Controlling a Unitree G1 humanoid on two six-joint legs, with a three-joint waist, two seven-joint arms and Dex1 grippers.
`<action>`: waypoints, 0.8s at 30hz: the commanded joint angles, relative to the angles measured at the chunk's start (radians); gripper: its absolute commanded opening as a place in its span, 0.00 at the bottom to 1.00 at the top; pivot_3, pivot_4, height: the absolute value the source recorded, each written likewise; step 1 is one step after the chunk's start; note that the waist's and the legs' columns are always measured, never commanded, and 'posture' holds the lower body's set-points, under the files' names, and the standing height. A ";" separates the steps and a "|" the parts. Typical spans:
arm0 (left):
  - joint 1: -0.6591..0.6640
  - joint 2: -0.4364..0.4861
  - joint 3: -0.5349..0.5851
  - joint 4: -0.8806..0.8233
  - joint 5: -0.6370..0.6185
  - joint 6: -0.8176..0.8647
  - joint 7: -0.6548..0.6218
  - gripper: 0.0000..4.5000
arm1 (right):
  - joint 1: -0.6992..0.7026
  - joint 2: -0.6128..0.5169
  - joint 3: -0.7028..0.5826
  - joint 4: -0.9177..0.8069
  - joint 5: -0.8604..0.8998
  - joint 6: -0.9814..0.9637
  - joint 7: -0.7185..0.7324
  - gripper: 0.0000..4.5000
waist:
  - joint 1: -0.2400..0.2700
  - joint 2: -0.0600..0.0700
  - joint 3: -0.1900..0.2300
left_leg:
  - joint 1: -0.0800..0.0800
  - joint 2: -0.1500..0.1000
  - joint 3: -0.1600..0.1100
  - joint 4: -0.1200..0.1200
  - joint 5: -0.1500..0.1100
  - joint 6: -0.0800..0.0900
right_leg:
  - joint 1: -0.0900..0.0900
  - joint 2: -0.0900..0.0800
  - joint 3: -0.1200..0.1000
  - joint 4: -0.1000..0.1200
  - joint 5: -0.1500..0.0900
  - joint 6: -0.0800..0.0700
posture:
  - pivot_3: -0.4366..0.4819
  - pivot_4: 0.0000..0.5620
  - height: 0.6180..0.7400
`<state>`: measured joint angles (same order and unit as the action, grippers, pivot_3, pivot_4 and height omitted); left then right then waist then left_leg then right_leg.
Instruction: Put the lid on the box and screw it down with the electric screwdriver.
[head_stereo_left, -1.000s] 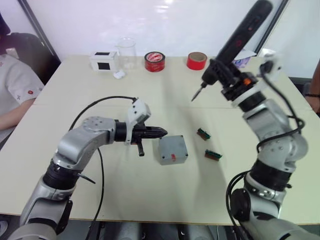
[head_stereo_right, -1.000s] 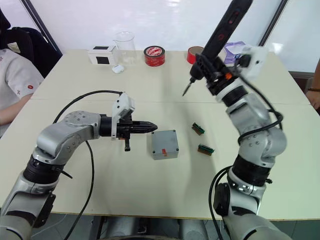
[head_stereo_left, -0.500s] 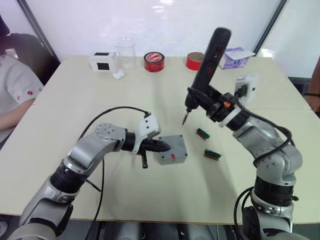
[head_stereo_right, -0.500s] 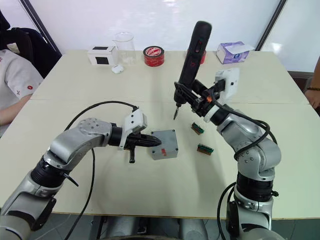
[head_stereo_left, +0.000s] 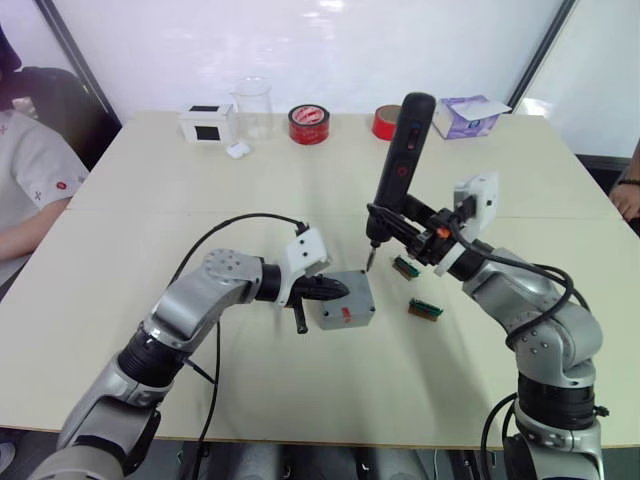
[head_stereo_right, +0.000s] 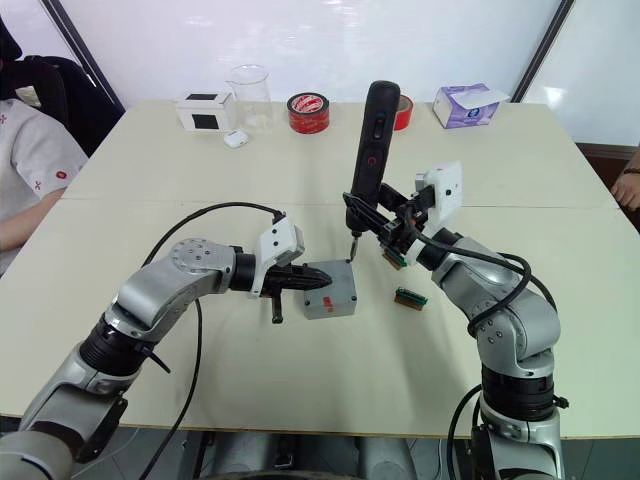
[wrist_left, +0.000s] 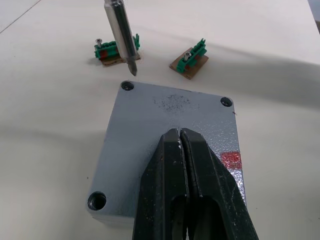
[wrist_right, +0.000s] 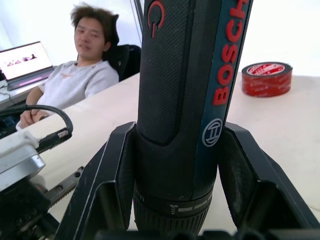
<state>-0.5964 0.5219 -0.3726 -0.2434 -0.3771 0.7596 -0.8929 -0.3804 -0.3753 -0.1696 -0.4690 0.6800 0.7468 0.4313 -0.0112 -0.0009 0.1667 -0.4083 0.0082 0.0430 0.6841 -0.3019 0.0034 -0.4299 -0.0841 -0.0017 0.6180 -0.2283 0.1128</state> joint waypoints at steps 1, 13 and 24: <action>0.007 0.011 -0.007 -0.003 0.019 0.007 -0.007 0.00 | -0.009 0.010 0.009 -0.024 -0.010 -0.053 -0.006 0.41 | 0.000 0.000 0.000 | 0.000 0.000 0.000 0.000 0.000 0.000 | 0.000 0.000 0.000 0.000 0.000 0.000 | 0.48 0.27 1.00; 0.019 0.012 -0.016 0.011 0.043 -0.019 -0.019 0.00 | -0.031 0.040 -0.008 -0.028 0.041 -0.051 -0.033 0.41 | -0.001 0.000 0.000 | 0.000 0.001 0.000 0.000 0.000 0.000 | 0.000 0.001 0.000 0.000 0.000 0.000 | 0.48 0.27 1.00; 0.015 0.006 -0.013 0.016 0.052 -0.022 -0.021 0.00 | -0.021 0.030 0.042 -0.001 0.004 -0.078 -0.022 0.41 | 0.000 0.000 0.000 | 0.000 0.001 0.000 0.000 0.000 0.000 | 0.000 0.001 0.000 0.000 0.000 0.000 | 0.48 0.27 1.00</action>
<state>-0.5913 0.5197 -0.3753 -0.2387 -0.3464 0.7326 -0.9125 -0.3769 -0.3380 -0.1282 -0.4453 0.6965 0.7141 0.3976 -0.0117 -0.0009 0.1666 -0.4079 0.0087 0.0432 0.6843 -0.3019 0.0034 -0.4296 -0.0836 -0.0015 0.6184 -0.2283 0.1128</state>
